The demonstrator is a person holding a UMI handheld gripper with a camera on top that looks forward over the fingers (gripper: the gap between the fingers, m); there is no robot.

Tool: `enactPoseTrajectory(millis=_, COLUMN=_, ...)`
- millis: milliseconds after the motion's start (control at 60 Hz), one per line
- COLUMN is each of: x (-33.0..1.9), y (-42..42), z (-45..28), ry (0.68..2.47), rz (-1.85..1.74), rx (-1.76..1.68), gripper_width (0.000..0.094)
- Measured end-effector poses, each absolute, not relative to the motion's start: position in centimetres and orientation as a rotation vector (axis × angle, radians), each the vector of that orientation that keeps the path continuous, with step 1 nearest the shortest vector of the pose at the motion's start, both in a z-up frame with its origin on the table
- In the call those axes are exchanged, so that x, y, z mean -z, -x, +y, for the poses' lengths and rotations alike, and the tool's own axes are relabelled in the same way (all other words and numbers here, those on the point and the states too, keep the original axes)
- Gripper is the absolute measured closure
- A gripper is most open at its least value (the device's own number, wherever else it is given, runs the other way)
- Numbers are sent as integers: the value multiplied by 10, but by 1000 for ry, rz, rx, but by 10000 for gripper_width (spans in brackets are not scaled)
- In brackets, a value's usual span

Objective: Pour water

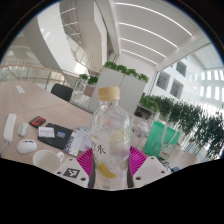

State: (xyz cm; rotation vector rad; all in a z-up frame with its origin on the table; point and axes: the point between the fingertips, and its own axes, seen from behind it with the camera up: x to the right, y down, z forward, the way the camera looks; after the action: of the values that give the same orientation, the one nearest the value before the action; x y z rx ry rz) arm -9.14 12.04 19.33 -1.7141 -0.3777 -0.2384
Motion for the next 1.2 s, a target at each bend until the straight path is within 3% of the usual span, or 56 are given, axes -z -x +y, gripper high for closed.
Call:
enactPoseTrajectory(millis=117, x=-146, y=75, z=126, ry=1774, rz=-154, rx=-111, gripper_width=464)
enactPoseTrajectory(millis=350, x=-80, y=41, z=121, ry=1815, rz=-162, rx=-181, gripper_width=448)
enactPoseTrajectory(millis=550, x=-85, y=43, z=116, ry=1756, rz=-178, rx=-224, gripper_width=449)
enactPoseTrajectory(millis=700, x=-85, y=47, z=114, ry=1805, rz=-227, rx=-194, gripper_width=371)
enactPoseTrajectory(millis=750, x=-76, y=44, z=111, ry=1855, rz=-250, rx=-161, gripper_width=301)
enactPoseTrajectory(millis=833, x=-77, y=48, z=90, ry=1907, rz=-280, rx=-129, gripper_width=86)
enactPoseTrajectory(millis=1000, x=-73, y=37, z=38, ry=2012, rz=-242, rx=-43, gripper_width=89)
enactPoseTrajectory(millis=1200, x=-115, y=64, z=-65, ry=2022, rz=-127, rx=-33, gripper_width=91)
